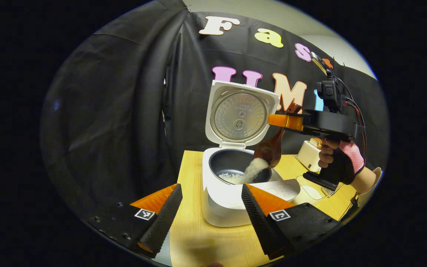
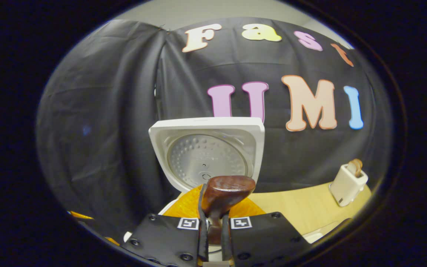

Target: Close the left gripper, press the button to open the rice cooker; take a wooden spoon from the chopstick holder with the right hand, scoop a spoonful of rice and pour it into the rice cooker, then put the wooden spoon back into the chopstick holder.

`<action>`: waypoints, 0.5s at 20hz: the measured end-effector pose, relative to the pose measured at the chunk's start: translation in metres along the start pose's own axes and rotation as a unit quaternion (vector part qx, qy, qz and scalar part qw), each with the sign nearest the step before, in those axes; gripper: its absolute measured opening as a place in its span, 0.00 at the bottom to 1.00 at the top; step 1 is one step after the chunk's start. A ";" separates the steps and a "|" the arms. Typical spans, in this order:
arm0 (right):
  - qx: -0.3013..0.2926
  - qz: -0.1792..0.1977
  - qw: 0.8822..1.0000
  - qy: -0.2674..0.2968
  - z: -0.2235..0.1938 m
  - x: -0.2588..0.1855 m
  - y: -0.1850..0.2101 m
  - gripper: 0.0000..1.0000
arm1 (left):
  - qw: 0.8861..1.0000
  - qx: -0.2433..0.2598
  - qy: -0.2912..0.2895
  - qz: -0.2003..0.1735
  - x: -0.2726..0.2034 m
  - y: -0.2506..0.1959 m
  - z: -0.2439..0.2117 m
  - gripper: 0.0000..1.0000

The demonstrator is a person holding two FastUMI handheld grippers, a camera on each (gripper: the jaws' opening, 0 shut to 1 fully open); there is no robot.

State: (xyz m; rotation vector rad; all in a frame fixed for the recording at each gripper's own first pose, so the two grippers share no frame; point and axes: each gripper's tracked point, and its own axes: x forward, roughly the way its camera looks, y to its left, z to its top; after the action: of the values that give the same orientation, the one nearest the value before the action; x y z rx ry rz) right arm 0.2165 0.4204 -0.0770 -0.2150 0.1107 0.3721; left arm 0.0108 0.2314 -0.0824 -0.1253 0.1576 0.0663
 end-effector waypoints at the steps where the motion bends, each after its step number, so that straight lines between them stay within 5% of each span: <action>1: -0.038 0.002 0.999 -0.006 -0.003 -0.002 0.008 0.17 | 1.000 -0.001 0.001 -0.001 0.001 -0.001 -0.001 0.96; 5: -0.183 0.016 0.982 -0.048 0.006 -0.013 0.028 0.17 | 1.000 0.002 0.002 -0.009 0.003 -0.005 -0.001 0.96; 10: -0.252 0.033 0.965 -0.071 0.000 -0.022 0.047 0.15 | 1.000 0.012 -0.001 -0.013 0.007 -0.008 0.003 0.95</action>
State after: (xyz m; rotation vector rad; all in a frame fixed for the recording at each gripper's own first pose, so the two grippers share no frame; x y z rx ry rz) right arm 0.1783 0.4552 -0.0823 -0.6881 -0.1224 0.4770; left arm 0.0186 0.2243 -0.0792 -0.1026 0.1538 0.0392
